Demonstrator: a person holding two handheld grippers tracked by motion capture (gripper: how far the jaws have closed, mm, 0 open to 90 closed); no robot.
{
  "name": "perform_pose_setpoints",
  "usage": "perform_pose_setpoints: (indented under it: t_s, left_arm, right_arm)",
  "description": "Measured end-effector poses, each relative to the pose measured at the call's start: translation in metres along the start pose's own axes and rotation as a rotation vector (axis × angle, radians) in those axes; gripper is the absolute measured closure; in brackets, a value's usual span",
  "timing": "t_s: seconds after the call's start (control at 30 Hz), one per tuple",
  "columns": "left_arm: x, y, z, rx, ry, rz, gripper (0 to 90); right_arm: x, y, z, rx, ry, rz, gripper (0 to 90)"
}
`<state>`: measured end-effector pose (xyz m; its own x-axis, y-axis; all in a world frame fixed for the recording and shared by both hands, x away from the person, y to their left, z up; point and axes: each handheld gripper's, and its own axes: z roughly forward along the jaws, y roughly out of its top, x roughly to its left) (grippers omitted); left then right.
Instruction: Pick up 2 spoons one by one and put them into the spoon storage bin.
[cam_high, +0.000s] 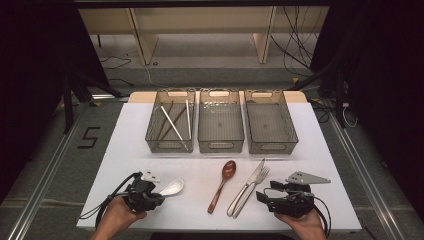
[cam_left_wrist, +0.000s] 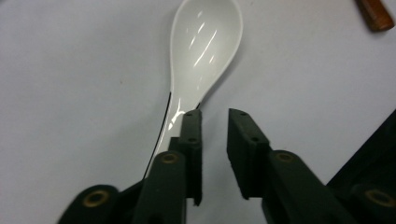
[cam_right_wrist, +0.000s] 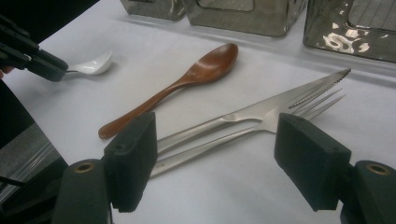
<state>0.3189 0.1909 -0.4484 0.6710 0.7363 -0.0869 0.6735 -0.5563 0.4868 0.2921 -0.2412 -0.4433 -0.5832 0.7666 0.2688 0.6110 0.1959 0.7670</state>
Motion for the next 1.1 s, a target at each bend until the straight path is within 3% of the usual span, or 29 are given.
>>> perform_pose_setpoints:
  t_s: [0.1, 0.2, 0.37, 0.5, 0.63, 0.83, 1.1]
  left_arm:
    - [0.005, 0.007, -0.005, 0.037, 0.032, 0.002, 48.5]
    - [0.009, 0.011, -0.005, 0.051, 0.052, 0.002, 37.4]
    - [0.016, 0.017, 0.002, 0.123, 0.055, 0.017, 30.9]
    - [0.020, 0.019, 0.009, 0.158, 0.047, 0.013, 31.8]
    - [0.021, 0.019, 0.015, 0.201, 0.035, 0.041, 36.0]
    - [0.017, 0.018, 0.024, 0.223, 0.003, 0.071, 51.1]
    - [0.015, 0.021, 0.027, 0.253, 0.027, 0.125, 66.9]
  right_arm:
    - [0.000, 0.000, 0.000, -0.004, 0.002, -0.002, 30.8]
    - [0.000, 0.000, 0.000, -0.005, 0.003, -0.002, 30.8]
    - [0.000, 0.000, 0.000, -0.004, 0.004, -0.001, 30.8]
    - [0.000, 0.001, 0.000, -0.003, 0.005, -0.001, 30.8]
    - [0.001, 0.001, 0.001, 0.000, 0.009, 0.000, 30.8]
    - [0.001, 0.001, 0.001, -0.002, 0.010, 0.000, 30.7]
    - [0.001, 0.001, 0.001, -0.001, 0.010, 0.000, 30.8]
